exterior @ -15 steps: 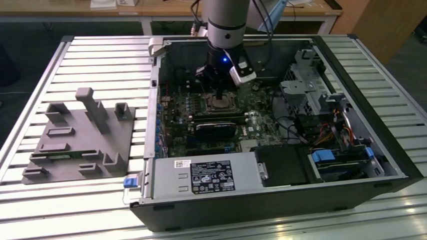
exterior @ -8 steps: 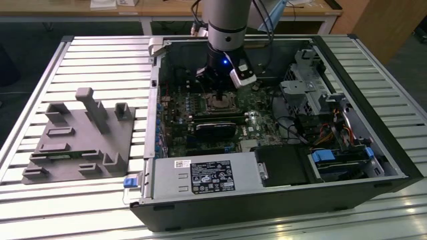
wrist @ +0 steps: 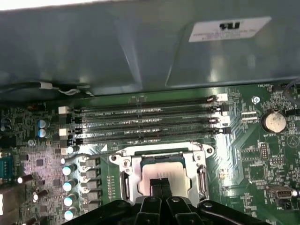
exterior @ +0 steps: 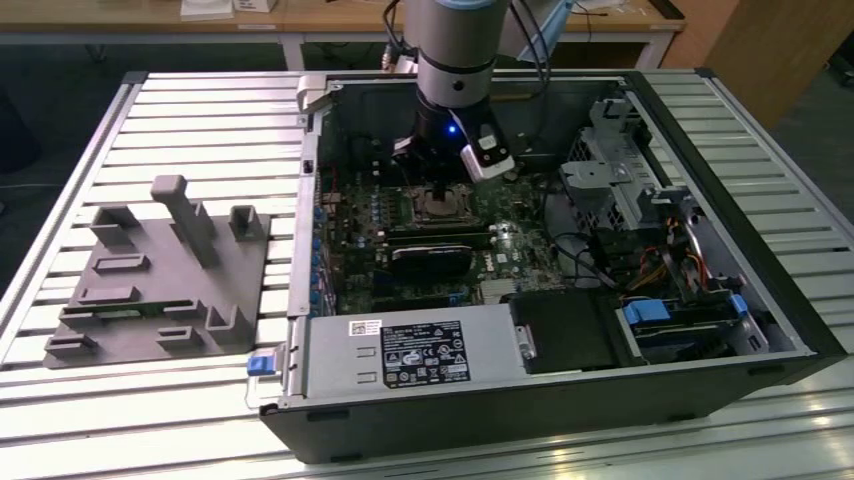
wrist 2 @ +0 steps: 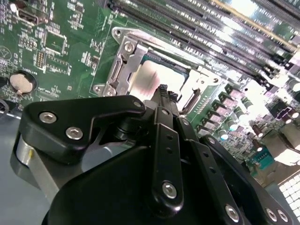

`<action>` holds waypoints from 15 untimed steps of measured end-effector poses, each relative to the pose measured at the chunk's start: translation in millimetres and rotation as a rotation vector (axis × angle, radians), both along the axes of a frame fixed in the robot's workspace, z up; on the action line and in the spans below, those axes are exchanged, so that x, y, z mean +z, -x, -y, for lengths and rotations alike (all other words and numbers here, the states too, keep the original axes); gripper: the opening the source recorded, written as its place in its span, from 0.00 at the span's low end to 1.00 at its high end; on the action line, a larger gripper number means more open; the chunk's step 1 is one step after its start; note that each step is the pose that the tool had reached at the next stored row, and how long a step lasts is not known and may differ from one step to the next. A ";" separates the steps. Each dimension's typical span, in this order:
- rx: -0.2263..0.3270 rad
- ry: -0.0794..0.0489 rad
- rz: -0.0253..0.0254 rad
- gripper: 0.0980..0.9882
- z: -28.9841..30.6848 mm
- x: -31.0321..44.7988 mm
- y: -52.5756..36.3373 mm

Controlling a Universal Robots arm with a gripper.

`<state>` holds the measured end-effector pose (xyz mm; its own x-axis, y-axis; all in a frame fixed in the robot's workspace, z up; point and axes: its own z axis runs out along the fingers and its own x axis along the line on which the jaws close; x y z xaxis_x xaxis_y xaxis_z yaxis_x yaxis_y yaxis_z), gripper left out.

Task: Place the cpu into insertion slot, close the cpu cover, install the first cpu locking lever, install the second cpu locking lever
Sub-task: 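Close the cpu cover, then install the first cpu locking lever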

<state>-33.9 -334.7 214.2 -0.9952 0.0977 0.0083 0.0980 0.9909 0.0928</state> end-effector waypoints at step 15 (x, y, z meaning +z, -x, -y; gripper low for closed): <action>0.000 0.000 0.0001 0.01 0.6 1.5 0.0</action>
